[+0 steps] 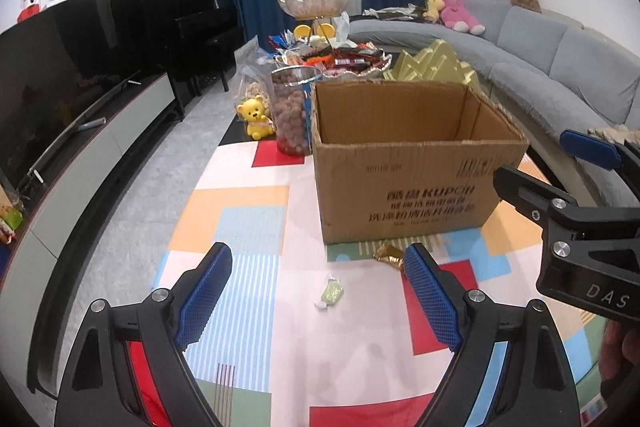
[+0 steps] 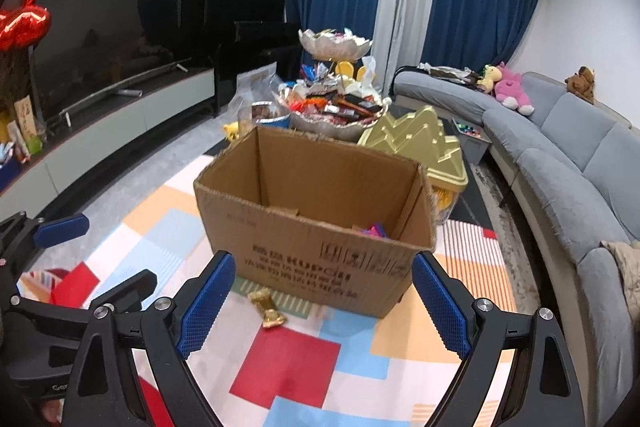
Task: Organize snacks
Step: 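Move both tools back toward the light-green candy and gold candy beside the box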
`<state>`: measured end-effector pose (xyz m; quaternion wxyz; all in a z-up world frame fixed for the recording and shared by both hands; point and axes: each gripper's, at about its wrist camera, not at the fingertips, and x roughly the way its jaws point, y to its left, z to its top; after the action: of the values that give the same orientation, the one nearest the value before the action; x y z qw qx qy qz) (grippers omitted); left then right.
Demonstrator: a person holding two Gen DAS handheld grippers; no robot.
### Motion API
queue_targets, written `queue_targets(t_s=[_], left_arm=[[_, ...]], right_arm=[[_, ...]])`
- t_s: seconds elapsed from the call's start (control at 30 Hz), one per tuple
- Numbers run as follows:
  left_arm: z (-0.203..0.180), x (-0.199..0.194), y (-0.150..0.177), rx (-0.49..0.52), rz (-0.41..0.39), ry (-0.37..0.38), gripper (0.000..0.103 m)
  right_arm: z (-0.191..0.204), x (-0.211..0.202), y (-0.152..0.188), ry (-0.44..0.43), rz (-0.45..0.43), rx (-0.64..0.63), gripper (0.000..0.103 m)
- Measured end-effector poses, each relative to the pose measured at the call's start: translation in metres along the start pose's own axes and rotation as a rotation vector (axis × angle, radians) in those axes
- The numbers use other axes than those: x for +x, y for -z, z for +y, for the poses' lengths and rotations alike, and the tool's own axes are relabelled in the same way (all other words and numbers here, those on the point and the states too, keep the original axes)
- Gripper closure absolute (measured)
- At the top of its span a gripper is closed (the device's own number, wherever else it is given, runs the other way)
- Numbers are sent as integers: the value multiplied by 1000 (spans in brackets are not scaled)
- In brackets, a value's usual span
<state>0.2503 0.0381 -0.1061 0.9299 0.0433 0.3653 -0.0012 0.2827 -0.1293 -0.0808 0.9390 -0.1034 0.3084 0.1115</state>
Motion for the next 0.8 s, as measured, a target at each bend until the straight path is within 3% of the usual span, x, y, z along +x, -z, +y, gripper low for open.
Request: queue_targets(t_s=[0.8], left_arm=[[-5, 43, 41, 91, 29, 42, 17]], right_arm=[[17, 44, 41, -74, 69, -69, 13]])
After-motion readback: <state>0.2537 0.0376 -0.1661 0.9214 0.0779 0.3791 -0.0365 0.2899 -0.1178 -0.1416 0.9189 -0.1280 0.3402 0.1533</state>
